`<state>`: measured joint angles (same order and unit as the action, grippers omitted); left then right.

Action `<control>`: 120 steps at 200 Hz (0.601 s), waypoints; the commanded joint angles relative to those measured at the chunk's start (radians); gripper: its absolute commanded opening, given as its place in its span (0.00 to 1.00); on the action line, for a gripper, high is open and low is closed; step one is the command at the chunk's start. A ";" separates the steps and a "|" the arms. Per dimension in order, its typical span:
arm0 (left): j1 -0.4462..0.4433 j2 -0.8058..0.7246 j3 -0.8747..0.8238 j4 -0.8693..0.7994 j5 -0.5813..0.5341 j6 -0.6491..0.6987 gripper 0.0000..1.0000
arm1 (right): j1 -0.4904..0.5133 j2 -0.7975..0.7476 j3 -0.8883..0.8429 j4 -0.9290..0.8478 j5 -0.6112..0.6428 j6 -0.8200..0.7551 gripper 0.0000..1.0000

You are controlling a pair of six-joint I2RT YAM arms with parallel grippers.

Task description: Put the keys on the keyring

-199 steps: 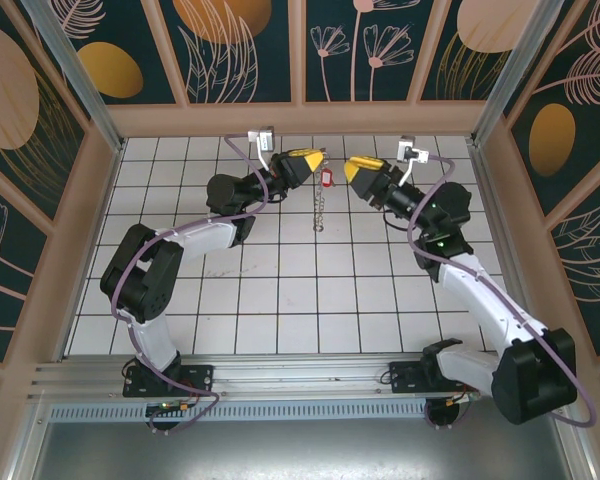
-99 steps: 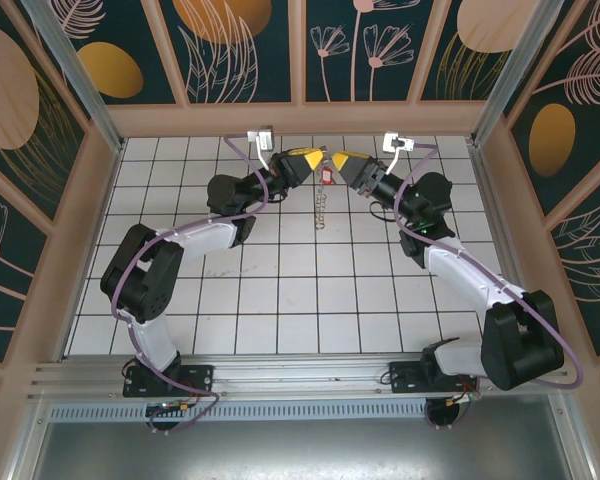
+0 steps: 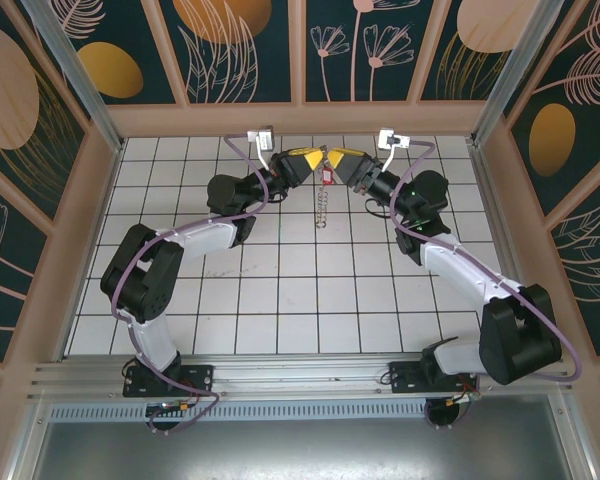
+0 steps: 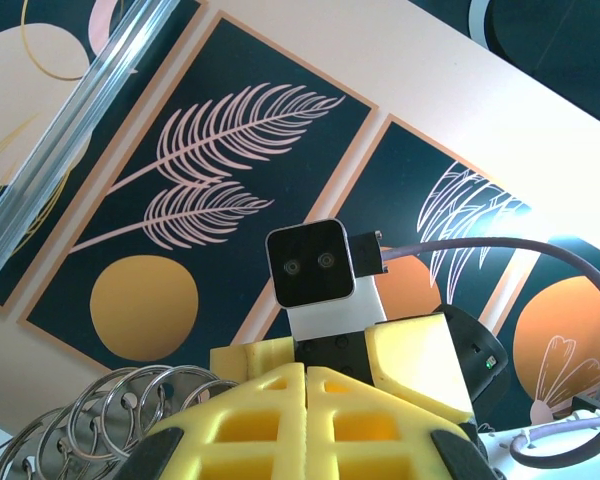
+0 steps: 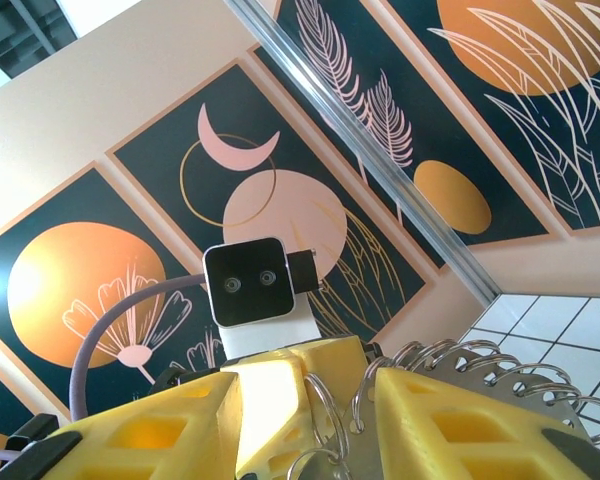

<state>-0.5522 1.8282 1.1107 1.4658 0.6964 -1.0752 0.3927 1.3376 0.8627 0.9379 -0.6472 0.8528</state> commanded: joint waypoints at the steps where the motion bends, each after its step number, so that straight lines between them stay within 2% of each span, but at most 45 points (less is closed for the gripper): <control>1: -0.006 0.000 0.009 0.070 -0.017 -0.005 0.00 | 0.007 0.005 0.019 0.055 -0.003 0.012 0.37; 84: -0.006 -0.001 0.011 0.070 -0.017 -0.004 0.00 | 0.015 0.020 0.017 0.056 -0.017 0.010 0.33; 120: -0.006 0.000 0.011 0.068 -0.018 -0.002 0.00 | 0.016 0.017 0.009 0.054 -0.016 0.006 0.27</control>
<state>-0.5522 1.8282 1.1107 1.4658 0.6964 -1.0756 0.4015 1.3514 0.8627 0.9401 -0.6518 0.8555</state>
